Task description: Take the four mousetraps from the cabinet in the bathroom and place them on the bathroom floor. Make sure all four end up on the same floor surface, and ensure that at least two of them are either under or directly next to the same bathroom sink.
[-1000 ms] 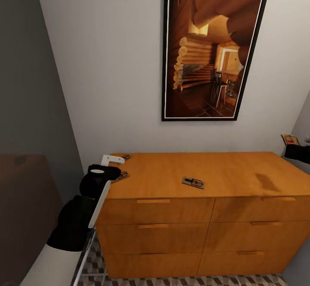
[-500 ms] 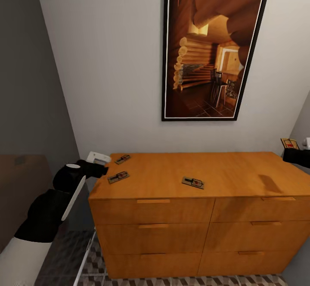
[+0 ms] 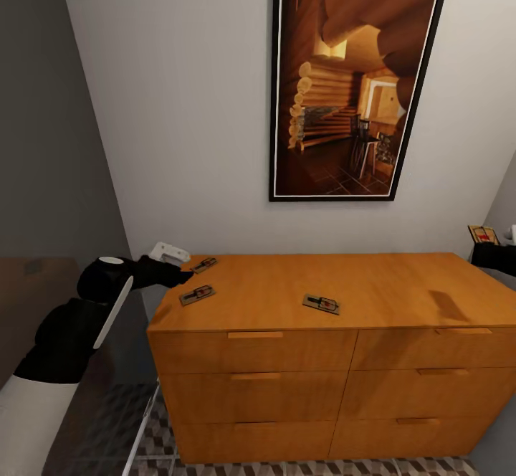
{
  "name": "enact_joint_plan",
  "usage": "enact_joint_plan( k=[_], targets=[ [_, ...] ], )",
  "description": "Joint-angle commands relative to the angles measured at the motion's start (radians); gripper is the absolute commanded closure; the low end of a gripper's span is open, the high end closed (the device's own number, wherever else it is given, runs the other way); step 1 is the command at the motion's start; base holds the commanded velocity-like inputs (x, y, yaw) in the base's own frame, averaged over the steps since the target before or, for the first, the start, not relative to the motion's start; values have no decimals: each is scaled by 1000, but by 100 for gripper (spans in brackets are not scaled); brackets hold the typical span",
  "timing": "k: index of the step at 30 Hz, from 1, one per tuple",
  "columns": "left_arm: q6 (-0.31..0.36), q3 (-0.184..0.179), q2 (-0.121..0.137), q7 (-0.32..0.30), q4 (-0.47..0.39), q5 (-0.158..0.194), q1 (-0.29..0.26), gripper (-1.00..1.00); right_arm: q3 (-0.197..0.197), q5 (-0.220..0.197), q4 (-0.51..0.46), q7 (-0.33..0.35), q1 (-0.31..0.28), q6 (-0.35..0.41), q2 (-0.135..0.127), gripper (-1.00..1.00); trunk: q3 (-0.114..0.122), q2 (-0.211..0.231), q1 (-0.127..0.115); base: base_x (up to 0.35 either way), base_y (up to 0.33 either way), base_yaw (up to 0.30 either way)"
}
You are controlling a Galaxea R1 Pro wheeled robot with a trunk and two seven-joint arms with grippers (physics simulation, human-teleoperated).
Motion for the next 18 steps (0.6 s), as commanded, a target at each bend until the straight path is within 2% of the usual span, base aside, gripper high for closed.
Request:
enact_joint_plan(
  k=[1, 5, 10, 18],
  targets=[
    [3, -1, 1, -24, 0, -8, -4, -100, 0, -8, -2, -3, -1, 5, 0, 100, -1, -1, 0, 0, 0, 0],
    [4, -3, 3, -86, 3, -41, -12, -100, 3, -10, -5, -1, -1, 5, 0, 100, -1, -1, 0, 0, 0, 0],
    [6, -3, 3, -101, 5, -58, -15, -100, 4, -16, -6, 2, -1, 5, 2, 100, -1, -1, 0, 0, 0, 0],
    [10, -3, 3, -106, 5, -64, -15, -100, 4, -19, -7, 3, -1, 5, 2, 100, -1, -1, 0, 0, 0, -42]
  ],
)
